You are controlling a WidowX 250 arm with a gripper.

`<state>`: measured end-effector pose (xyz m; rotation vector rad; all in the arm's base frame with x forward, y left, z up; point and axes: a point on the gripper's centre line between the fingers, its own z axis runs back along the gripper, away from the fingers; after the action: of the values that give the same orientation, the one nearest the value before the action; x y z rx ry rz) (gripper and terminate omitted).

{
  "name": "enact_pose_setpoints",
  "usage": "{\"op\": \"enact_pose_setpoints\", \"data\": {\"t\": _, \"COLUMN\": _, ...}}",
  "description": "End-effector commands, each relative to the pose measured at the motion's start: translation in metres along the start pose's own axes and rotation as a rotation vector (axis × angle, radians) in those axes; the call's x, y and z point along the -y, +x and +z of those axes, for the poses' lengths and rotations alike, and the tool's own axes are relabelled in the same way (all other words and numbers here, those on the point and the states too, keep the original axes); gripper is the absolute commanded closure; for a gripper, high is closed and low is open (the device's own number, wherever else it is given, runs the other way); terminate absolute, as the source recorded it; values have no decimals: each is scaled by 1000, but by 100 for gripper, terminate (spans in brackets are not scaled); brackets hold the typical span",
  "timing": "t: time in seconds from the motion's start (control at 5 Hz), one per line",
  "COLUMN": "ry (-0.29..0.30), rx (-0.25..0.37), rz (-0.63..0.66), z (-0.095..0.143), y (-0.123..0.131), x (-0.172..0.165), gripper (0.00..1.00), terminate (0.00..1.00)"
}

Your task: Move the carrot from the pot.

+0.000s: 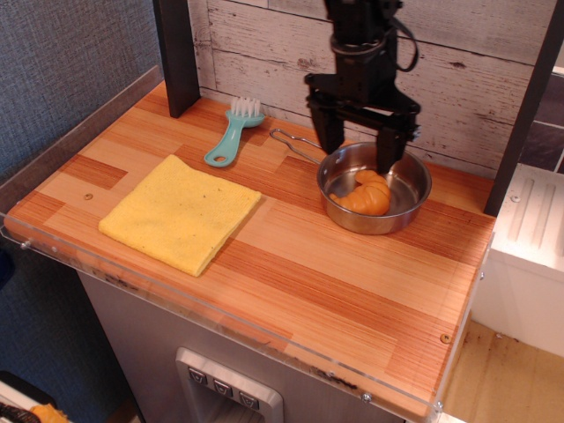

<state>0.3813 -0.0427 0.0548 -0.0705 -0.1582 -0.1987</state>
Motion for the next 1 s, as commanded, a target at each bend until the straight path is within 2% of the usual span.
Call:
{"op": "enact_pose_setpoints", "data": {"t": 0.0, "ry": 34, "rx": 3, "rz": -12, "z": -6, "y": 0, "x": 2, "gripper": 0, "terminate": 0}}
{"op": "enact_pose_setpoints", "data": {"t": 0.4, "ry": 49, "rx": -27, "rz": -23, "z": -19, "y": -7, "x": 1, "gripper": 0, "terminate": 0}}
{"op": "enact_pose_setpoints", "data": {"t": 0.8, "ry": 33, "rx": -42, "rz": -30, "z": -28, "y": -8, "x": 5, "gripper": 0, "terminate": 0}}
